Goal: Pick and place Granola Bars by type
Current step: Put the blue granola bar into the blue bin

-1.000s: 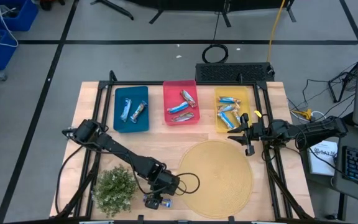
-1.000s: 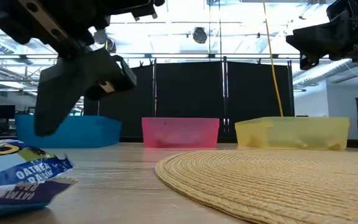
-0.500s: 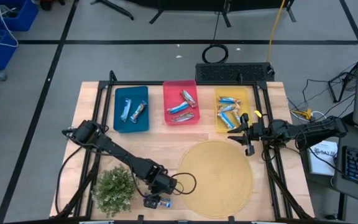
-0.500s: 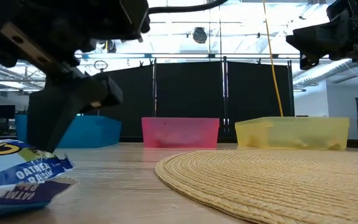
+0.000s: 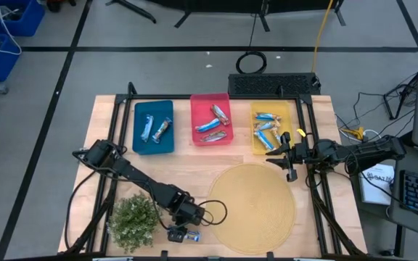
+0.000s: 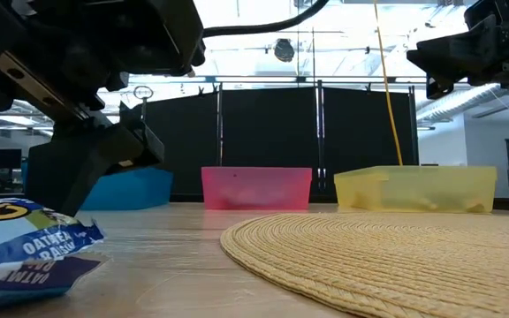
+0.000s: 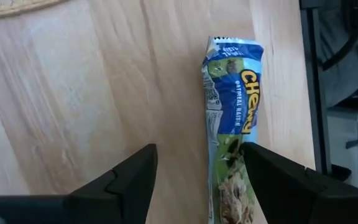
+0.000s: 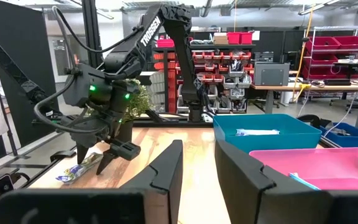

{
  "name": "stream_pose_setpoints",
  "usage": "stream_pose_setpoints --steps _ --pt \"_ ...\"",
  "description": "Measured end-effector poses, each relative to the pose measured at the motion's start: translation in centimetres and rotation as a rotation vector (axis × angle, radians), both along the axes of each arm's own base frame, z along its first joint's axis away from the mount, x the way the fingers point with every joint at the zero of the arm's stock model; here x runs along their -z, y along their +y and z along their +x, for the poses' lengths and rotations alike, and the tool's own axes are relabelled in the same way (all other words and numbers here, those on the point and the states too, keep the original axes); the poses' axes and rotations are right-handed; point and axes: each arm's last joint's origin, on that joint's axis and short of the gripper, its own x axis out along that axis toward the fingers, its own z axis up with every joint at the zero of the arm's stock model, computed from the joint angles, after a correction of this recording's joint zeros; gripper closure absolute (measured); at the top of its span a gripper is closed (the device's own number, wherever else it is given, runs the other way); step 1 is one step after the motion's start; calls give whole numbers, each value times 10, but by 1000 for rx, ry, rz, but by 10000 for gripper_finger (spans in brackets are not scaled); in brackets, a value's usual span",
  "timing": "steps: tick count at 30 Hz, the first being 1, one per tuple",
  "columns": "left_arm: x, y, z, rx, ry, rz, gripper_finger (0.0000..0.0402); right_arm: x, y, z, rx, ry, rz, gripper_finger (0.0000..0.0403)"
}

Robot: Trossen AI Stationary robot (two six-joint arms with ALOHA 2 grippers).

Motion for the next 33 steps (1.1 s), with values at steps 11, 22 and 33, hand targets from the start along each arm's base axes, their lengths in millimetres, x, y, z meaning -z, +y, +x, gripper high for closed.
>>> stream_pose_setpoints --steps 11,22,33 --pt "2 -2 2 137 -112 47 364 0 0 0 0 0 0 316" --pt "-6 -1 9 215 -239 161 398 0 0 0 0 0 0 317" --pt "-85 24 14 231 -326 502 400 1 0 0 0 5 -1 317"
